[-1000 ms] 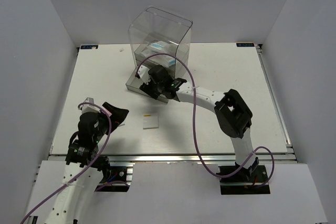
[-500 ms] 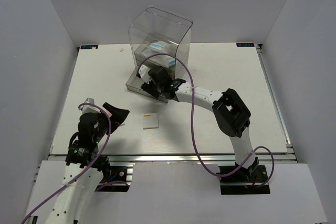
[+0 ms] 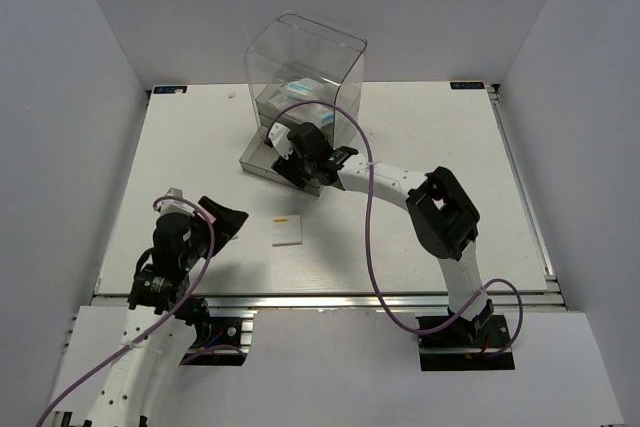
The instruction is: Organize the makeup
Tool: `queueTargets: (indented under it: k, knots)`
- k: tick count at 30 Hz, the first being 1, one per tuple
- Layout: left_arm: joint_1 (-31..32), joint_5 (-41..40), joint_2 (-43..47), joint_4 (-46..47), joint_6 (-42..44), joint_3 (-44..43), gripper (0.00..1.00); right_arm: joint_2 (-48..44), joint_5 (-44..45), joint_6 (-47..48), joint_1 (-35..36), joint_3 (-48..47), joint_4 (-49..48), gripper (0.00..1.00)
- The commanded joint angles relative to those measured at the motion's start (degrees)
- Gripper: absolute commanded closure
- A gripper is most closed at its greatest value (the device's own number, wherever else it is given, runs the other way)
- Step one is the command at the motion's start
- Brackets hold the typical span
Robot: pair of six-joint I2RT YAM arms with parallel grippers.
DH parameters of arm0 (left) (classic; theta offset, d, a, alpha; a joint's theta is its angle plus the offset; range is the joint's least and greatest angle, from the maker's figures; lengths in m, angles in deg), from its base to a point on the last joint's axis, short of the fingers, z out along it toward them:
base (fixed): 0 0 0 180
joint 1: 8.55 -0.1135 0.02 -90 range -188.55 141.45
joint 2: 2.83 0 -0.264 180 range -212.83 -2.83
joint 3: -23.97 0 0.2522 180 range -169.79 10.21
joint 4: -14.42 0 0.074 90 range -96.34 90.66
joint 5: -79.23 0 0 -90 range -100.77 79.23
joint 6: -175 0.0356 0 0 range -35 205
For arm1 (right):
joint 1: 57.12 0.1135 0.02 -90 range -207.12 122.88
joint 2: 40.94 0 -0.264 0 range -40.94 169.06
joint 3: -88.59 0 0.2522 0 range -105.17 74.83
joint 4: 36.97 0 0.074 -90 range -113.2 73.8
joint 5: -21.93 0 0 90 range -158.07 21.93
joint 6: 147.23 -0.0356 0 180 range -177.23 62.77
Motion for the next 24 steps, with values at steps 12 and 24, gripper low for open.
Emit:
queueTargets:
  k: [12,24]
  knots:
    - [-0.2,-3.9,-8.3,-5.1,5.7,-8.2,0.02,-7.0,-16.1,3.4,-1.8,-1.5,8.9,0.11]
    - [-0.2,-21.2,-36.1,-21.1,14.8,-26.9,0.12,-30.5,-48.0,7.2,-8.9,19.7,6.7,0.11]
